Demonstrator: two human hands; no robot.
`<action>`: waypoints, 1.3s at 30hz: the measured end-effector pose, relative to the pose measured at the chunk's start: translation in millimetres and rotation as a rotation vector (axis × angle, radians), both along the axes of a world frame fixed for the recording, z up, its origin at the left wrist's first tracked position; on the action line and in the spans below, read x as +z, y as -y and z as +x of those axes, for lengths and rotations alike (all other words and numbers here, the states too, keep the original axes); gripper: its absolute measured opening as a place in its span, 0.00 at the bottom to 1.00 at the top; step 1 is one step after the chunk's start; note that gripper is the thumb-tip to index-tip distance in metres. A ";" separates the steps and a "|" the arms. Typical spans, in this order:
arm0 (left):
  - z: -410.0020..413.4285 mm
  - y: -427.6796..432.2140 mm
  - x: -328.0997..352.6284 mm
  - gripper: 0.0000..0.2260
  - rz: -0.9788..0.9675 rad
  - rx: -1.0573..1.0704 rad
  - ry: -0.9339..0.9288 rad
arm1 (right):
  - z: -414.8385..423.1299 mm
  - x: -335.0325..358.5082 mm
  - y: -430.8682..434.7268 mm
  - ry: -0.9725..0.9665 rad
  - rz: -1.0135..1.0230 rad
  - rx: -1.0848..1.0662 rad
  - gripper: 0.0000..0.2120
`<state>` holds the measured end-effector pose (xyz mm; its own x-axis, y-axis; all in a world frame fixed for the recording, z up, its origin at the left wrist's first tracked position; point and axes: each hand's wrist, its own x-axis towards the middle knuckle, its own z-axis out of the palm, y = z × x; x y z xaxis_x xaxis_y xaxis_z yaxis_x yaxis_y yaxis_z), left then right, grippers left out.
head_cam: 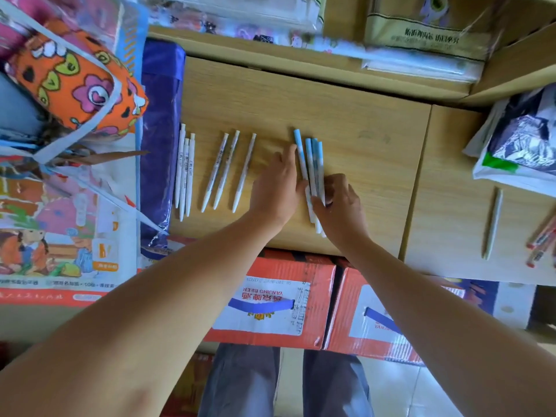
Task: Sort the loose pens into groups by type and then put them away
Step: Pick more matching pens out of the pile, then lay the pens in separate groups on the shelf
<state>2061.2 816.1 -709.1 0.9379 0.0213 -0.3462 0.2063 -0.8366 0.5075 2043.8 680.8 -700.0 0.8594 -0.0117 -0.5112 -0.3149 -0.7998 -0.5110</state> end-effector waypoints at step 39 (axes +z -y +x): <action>-32.7 212.5 26.6 0.19 0.033 -0.568 0.105 | -44.9 17.8 268.6 0.211 -0.134 -0.004 0.22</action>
